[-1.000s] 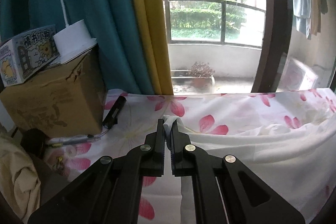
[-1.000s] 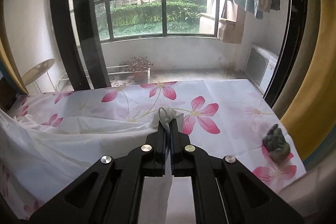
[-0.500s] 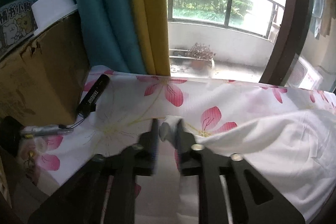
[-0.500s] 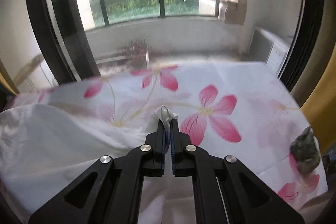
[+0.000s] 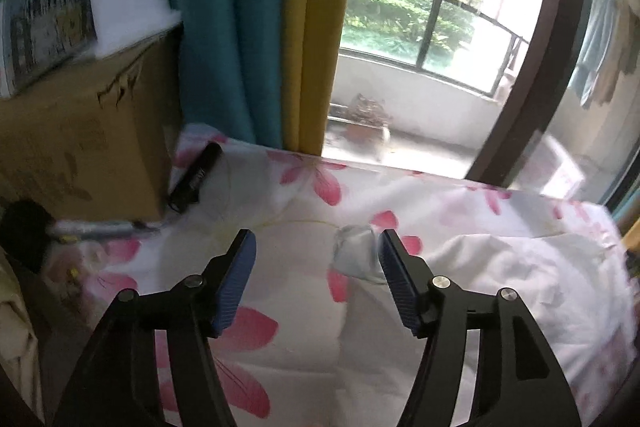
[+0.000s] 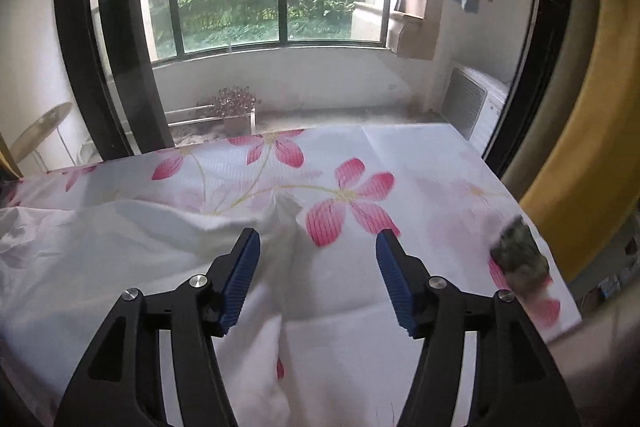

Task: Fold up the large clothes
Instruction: 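Open both grippers to release the sheet corner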

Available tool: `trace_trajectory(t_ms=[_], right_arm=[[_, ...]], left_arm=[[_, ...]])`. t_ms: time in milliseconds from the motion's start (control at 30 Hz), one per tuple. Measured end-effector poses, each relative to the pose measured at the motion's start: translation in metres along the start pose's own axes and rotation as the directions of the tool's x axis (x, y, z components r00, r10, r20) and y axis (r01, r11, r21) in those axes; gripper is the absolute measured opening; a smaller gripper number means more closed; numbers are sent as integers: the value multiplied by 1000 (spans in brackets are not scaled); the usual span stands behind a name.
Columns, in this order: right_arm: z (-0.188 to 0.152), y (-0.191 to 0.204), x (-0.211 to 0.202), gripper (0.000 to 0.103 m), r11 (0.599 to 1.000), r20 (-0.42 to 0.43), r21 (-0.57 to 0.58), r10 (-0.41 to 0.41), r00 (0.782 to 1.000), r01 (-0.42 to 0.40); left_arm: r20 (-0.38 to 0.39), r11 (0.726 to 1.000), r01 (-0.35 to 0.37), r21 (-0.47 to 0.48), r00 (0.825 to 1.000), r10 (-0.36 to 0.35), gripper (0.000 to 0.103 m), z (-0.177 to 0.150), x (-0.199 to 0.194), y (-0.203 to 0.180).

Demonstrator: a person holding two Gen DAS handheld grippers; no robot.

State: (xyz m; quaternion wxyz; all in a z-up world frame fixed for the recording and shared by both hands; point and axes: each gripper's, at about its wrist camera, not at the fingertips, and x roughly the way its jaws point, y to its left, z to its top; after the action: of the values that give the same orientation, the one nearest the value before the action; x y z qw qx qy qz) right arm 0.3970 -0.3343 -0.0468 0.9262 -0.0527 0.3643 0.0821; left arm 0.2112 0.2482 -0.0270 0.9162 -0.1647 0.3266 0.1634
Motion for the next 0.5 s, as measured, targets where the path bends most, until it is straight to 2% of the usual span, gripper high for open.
trace_trajectory(t_ms=[100, 200, 267, 367, 500], right_arm=[[-13, -3, -6, 62, 999, -34, 27, 42, 999, -41], [-28, 5, -2, 62, 997, -88, 17, 80, 993, -79], [-37, 10, -1, 62, 996, -117, -4, 87, 989, -88], [-46, 17, -1, 62, 993, -147, -8, 113, 983, -116], [-62, 24, -9, 62, 984, -159, -4, 174, 972, -177]], left_arm=[[59, 999, 27, -28, 998, -25, 71, 10, -15, 2], [102, 1000, 21, -21, 995, -19, 72, 22, -26, -4], [97, 999, 35, -13, 995, -33, 72, 23, -29, -8], [41, 1000, 21, 18, 999, -22, 72, 8, -29, -11], [-97, 1000, 6, -5, 995, -6, 72, -35, -24, -2]])
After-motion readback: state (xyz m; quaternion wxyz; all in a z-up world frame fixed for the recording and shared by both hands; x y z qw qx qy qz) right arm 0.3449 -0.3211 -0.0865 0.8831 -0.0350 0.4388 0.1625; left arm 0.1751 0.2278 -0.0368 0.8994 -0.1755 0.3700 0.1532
